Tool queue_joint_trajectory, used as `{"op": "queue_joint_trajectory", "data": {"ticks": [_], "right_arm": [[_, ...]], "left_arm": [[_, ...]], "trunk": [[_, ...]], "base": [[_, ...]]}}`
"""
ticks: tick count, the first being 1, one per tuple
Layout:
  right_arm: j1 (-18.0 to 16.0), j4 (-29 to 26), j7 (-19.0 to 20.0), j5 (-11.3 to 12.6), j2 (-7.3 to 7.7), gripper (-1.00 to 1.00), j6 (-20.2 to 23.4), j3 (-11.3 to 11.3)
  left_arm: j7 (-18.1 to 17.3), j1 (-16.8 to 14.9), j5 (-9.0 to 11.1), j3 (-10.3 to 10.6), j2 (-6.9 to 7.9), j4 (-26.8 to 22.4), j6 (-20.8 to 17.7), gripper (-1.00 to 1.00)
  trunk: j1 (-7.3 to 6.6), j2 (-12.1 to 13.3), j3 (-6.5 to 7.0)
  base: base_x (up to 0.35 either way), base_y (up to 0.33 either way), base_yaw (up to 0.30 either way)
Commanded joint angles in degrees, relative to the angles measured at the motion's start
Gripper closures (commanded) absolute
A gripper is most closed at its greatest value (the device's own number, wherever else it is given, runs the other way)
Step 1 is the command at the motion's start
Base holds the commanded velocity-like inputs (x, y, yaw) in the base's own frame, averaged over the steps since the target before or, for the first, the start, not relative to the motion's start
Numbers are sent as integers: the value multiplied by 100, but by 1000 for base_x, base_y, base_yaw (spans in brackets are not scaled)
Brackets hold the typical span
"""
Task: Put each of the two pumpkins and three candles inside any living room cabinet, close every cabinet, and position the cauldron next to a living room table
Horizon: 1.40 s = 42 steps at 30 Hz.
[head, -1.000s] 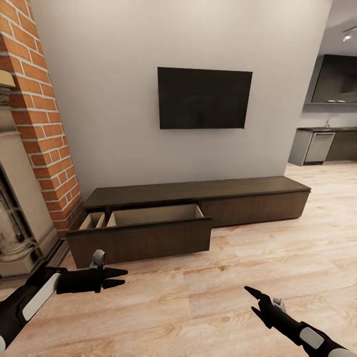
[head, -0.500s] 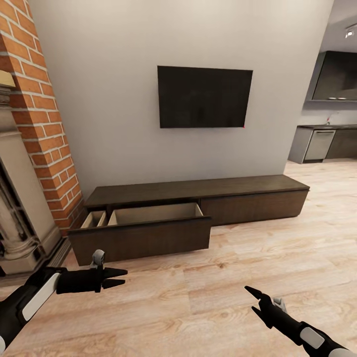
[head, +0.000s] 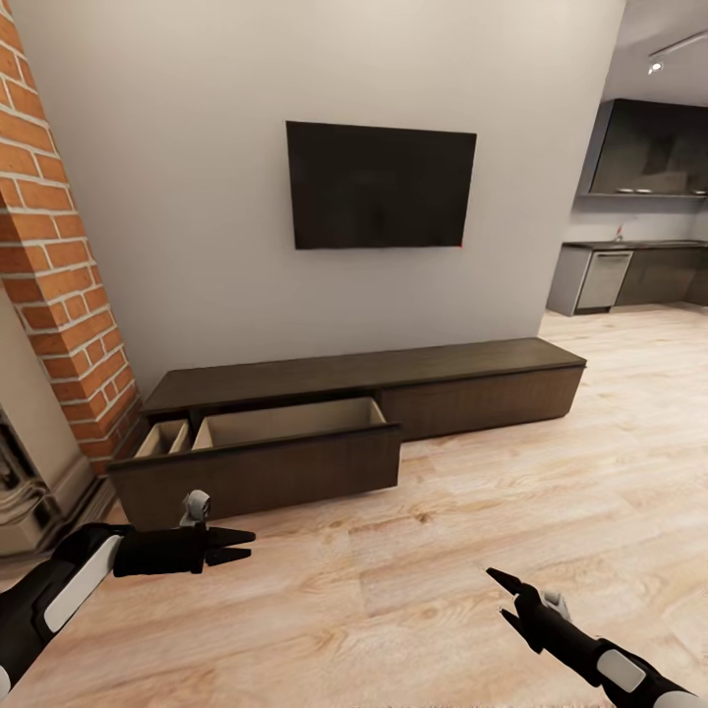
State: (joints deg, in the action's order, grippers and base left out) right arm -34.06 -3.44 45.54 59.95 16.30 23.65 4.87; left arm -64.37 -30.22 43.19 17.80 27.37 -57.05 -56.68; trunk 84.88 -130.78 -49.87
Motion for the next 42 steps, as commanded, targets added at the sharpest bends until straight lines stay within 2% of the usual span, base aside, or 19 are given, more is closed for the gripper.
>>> {"op": "queue_joint_trajectory", "data": {"ticks": [1, 7, 9, 11, 14, 15, 16, 17, 19, 22, 24, 26, 27, 30, 31, 32, 33, 36, 42], "right_arm": [[-5, 15, -5, 62, 18, -100, 35, 48], [-5, 133, -274, 67, 90, -100, 44, 43], [-5, 136, -449, 67, 102, -100, 46, 42], [-5, 134, -629, 69, 114, -100, 44, 41], [-5, 131, -783, 59, 192, -100, 44, 52], [-5, 132, -859, 57, 215, -100, 40, 54], [-5, 130, -1062, 54, 244, -100, 11, 56], [-5, 126, -1252, 53, 256, -100, -35, 60], [-5, 117, -1560, 48, 266, -100, -113, 86], [-5, 111, -2020, 38, 274, -100, -217, 353], [-6, 133, -2139, 51, 276, -100, -295, 548], [-1, 241, -2200, 57, 273, -100, -446, 632], [0, 277, -2207, 59, 272, -100, -503, 644], [3, 424, -2232, 70, 274, -100, -791, 679], [3, 436, -2236, 72, 275, -100, -816, 681], [4, 460, -2239, 75, 276, -100, -866, 686], [4, 469, -2240, 75, 275, -100, -887, 690], [4, 490, -2242, 71, 276, -100, -914, 693], [13, 582, -2242, 78, 277, -100, -939, 691]], "left_arm": [[2, -5, 18, 15, 4, -3, -29, -100], [66, -2, 2, 28, 22, 57, -13, -100], [302, -4, -62, 17, 13, 60, -11, -100], [748, -2, -150, -33, 3, 46, -16, -100], [1654, -1, -206, -39, -36, 10, -18, -100], [1929, -3, -208, -47, -80, 7, -15, -100], [2374, -2, -203, -68, -174, 4, -17, -100], [2527, -2, -197, -73, -203, 2, -17, -100], [3110, -1, -178, -76, -317, -9, -18, -100], [3869, -2, -170, -95, -511, -18, -13, -100], [4288, -3, -164, -92, -583, -60, -11, -100], [4651, -2, -172, -87, -682, -126, -9, -100], [4741, -2, -179, -86, -720, -136, -9, -100], [5438, -1, -212, -81, -975, -164, -3, -100], [5567, -1, -213, -80, -1011, -167, -3, -100], [5932, -1, -197, -77, -1115, -167, -2, -100], [6119, -1, -186, -78, -1174, -167, -2, -100], [6374, -2, -156, -82, -1260, -169, -1, -100], [6435, -2, -137, -68, -1295, -182, -1, -100]], "trunk": [[-1, -3, -14], [-1, -3, -61], [-1, -3, -77], [-1, -3, -94], [-1, -3, -119], [-1, -3, -127], [-1, -3, -136], [-1, -3, -144], [-1, -3, -161], [-1, -3, -187], [-1, -3, -204], [-1, -3, -222], [-1, -3, -231], [-1, -3, -259], [-1, -3, -269], [-1, -3, -278], [-1, -3, -288], [-1, -3, -316], [-1, -3, -370]], "base": [[0, 0, -183], [0, 0, -174], [0, 0, -159], [0, 0, -156], [0, 0, -151], [0, 0, -147], [0, 0, -145], [0, 0, -144], [0, 0, -143], [0, 0, -138], [0, 0, -116], [0, 0, -59], [0, 0, -37], [0, 0, -16], [0, 0, -8], [0, 0, -8], [0, 0, -27], [0, 0, -73], [0, 0, -137]]}}
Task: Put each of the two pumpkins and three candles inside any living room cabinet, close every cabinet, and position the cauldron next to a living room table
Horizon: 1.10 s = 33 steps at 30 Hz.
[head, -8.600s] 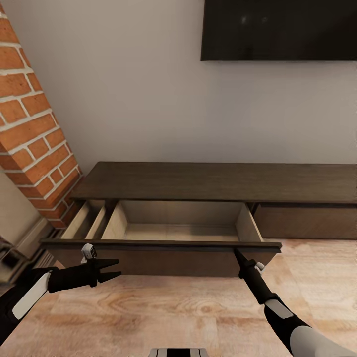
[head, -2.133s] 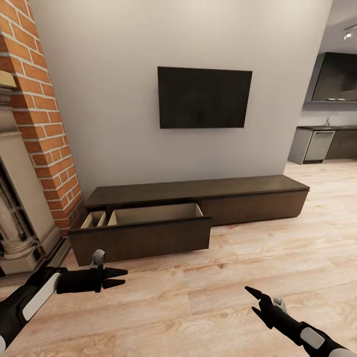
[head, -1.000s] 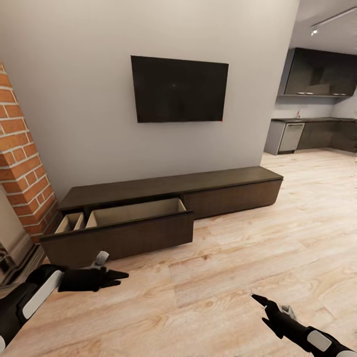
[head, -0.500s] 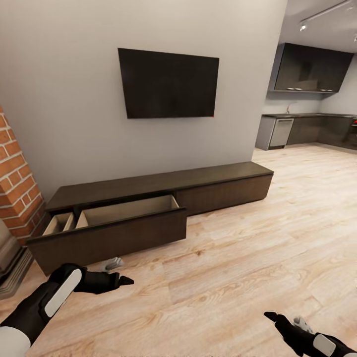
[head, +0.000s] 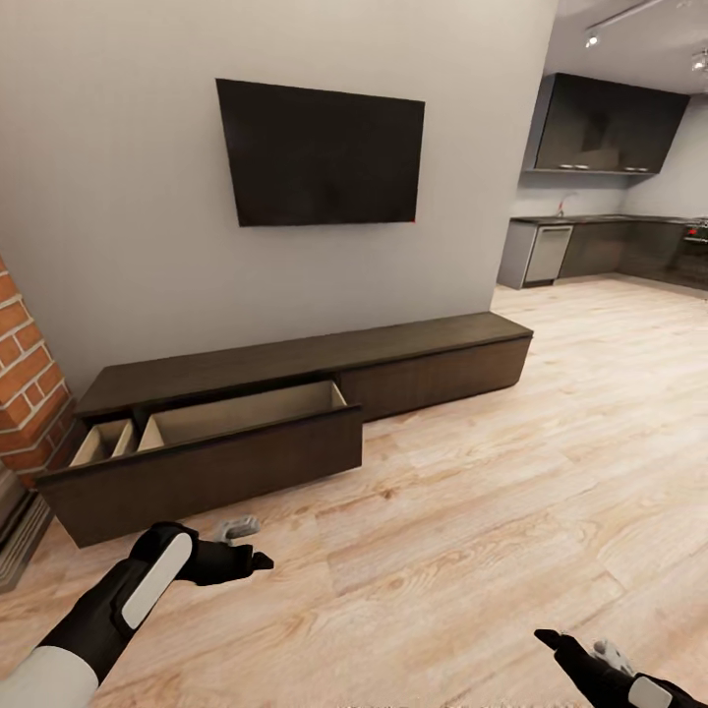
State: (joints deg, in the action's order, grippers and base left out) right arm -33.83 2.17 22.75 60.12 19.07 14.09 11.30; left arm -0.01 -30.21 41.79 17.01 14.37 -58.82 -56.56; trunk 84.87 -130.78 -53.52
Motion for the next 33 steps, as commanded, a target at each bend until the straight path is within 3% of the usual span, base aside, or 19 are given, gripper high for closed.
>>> {"op": "queue_joint_trajectory", "data": {"ticks": [1, 13, 28, 33], "right_arm": [[-10, 24, 36, 61, 0, -100, 16, 48], [-4, 42, 36, 61, 0, -100, 9, 52], [-2, 41, 45, 54, 4, -100, 13, 56], [203, 33, 76, 51, 0, -100, -326, 60]], "left_arm": [[0, -3, 3, 12, 5, -6, -12, -100], [-8, -2, 12, 47, -4, -15, -21, -100], [17, -2, -3, 69, -113, -170, -23, -100], [19, -2, -5, 74, -118, -173, -23, -100]], "trunk": [[-1, -3, -14], [-1, -3, -116], [-331, 599, 54], [-440, 799, 138]], "base": [[0, 0, -163], [52, -47, -170], [1, -1, -68], [0, 0, 0]]}}
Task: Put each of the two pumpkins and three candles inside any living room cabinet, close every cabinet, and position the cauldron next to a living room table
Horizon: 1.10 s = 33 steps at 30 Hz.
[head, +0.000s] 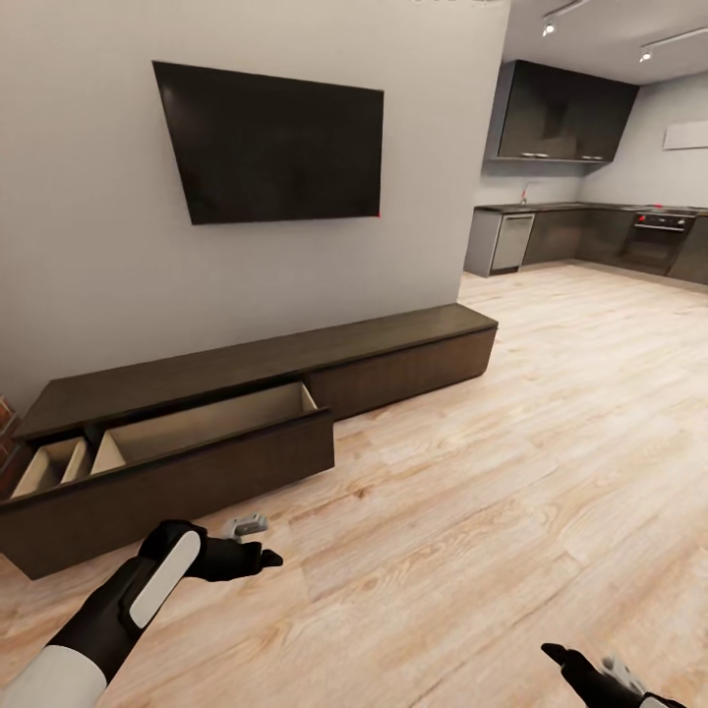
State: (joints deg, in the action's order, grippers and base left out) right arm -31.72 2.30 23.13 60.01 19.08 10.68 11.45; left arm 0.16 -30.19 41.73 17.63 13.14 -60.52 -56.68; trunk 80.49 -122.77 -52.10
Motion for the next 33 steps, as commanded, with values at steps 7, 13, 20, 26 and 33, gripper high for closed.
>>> {"op": "queue_joint_trajectory", "data": {"ticks": [7, 13, 20, 26, 33], "right_arm": [[116, 12, 81, 86, -5, -100, -166, 35], [122, -15, 79, 116, -7, -100, -38, 17], [122, -4, 82, 114, -1, -100, 58, 11], [122, -1, 59, 116, 0, -100, 38, 9], [122, 4, 121, 117, 0, -100, 54, 7]], "left_arm": [[2, -5, 2, 90, -29, -1, -10, -100], [-12, -5, 9, 105, -36, 4, -15, -100], [-16, -5, 12, 98, -31, 9, -12, -100], [23, -4, -39, 116, -36, 12, -10, -100], [33, -4, -42, 118, -38, 5, -10, -100]], "trunk": [[-155, 280, 120], [-177, 320, 138], [-177, 320, 134], [-177, 320, 113], [-177, 320, 111]], "base": [[0, 0, 0], [0, 0, -93], [17, 0, -268], [152, -143, -152], [220, -219, -135]]}}
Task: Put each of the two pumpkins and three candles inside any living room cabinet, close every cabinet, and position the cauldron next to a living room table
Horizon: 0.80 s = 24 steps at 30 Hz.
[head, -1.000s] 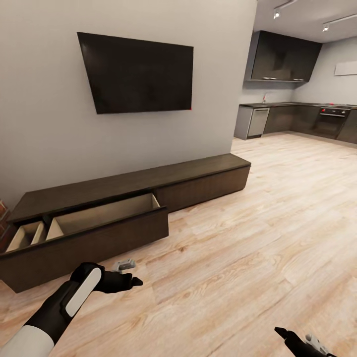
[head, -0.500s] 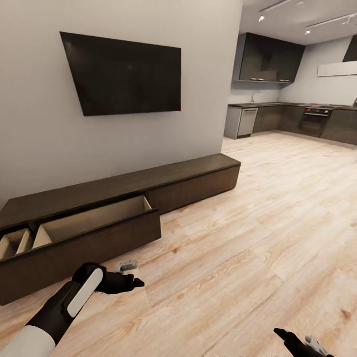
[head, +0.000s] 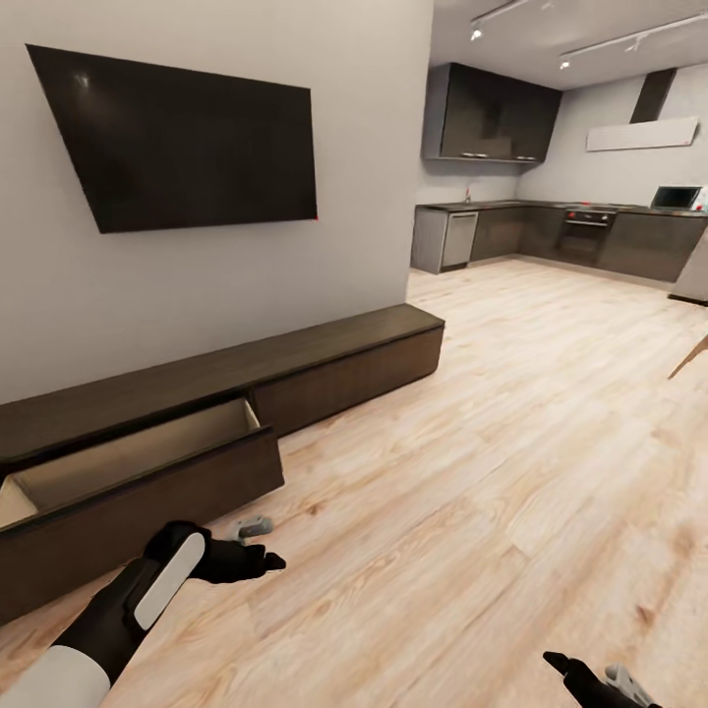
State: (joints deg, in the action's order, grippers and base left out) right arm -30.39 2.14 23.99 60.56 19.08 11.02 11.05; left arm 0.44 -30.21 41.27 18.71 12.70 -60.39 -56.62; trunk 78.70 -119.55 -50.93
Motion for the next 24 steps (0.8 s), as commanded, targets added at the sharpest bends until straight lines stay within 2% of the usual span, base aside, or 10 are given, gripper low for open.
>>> {"op": "queue_joint_trajectory", "data": {"ticks": [1, 9, 18, 24], "right_arm": [[-10, 22, 40, 61, -1, -100, 21, 46], [-10, 30, 63, 69, 30, -100, 23, 46], [-10, 32, 71, 70, 42, -100, 23, 46], [-10, 34, 73, 78, 43, -100, 30, 46]], "left_arm": [[6, -3, 4, 14, 6, -8, -16, -100], [8, -4, -4, 36, 12, -12, -16, -100], [8, -3, -7, 68, 12, -9, -16, -100], [8, -3, -6, 72, 13, -9, -16, -100]], "trunk": [[2, -2, -6], [2, -2, -6], [2, -2, -6], [2, -2, -6]], "base": [[225, -223, -276], [225, -224, -283], [225, -224, -72], [225, -224, -238]]}}
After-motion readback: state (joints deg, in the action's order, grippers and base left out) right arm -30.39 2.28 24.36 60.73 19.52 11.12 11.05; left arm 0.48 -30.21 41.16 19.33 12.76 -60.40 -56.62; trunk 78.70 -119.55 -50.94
